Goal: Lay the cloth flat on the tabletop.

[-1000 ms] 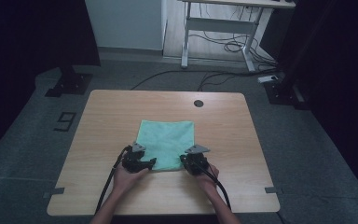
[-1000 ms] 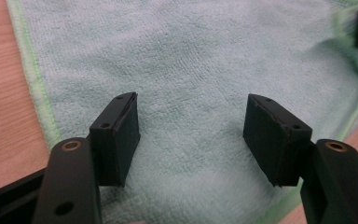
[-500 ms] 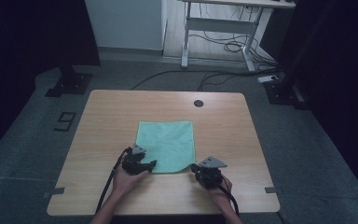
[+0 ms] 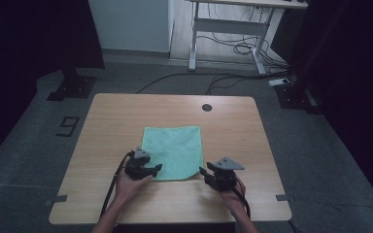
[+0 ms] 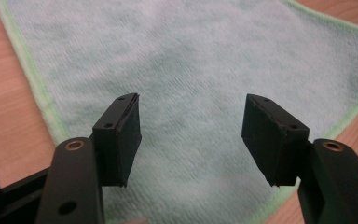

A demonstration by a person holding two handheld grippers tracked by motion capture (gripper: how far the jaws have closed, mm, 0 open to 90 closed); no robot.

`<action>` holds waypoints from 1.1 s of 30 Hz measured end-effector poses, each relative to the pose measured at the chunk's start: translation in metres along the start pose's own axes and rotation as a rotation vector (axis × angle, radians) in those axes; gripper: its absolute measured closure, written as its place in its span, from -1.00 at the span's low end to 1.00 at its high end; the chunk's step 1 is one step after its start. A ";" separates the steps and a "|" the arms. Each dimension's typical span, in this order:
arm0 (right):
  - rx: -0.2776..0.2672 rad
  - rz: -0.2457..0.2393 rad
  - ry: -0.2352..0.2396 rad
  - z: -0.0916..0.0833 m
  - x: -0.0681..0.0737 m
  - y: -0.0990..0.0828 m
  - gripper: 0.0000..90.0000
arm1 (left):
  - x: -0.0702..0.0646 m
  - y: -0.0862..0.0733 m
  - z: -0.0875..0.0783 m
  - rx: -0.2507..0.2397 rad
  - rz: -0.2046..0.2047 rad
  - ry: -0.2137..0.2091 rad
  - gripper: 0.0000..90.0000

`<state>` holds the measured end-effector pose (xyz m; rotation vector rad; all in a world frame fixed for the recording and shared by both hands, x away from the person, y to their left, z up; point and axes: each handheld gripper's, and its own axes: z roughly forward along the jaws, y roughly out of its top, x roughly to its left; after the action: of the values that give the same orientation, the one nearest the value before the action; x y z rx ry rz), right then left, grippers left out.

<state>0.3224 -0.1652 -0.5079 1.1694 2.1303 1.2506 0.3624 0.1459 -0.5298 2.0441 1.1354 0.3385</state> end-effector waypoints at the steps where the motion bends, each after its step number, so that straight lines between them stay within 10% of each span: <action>1: 0.003 0.001 -0.001 0.005 -0.001 0.004 0.33 | 0.001 0.002 0.001 0.005 0.002 -0.001 -0.17; 12: 0.132 -0.052 0.059 0.079 0.003 0.017 0.24 | 0.011 0.010 0.022 0.064 0.000 0.019 -0.16; 20: 0.190 -0.140 0.067 0.071 0.009 -0.004 0.19 | 0.007 0.004 0.022 0.045 0.027 0.034 -0.20; 33: 0.147 -0.093 0.077 0.033 0.005 -0.032 0.22 | -0.021 -0.003 0.021 0.052 0.099 0.019 -0.20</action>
<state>0.3272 -0.1520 -0.5523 1.0823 2.3390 1.1328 0.3601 0.1199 -0.5438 2.1516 1.0662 0.3813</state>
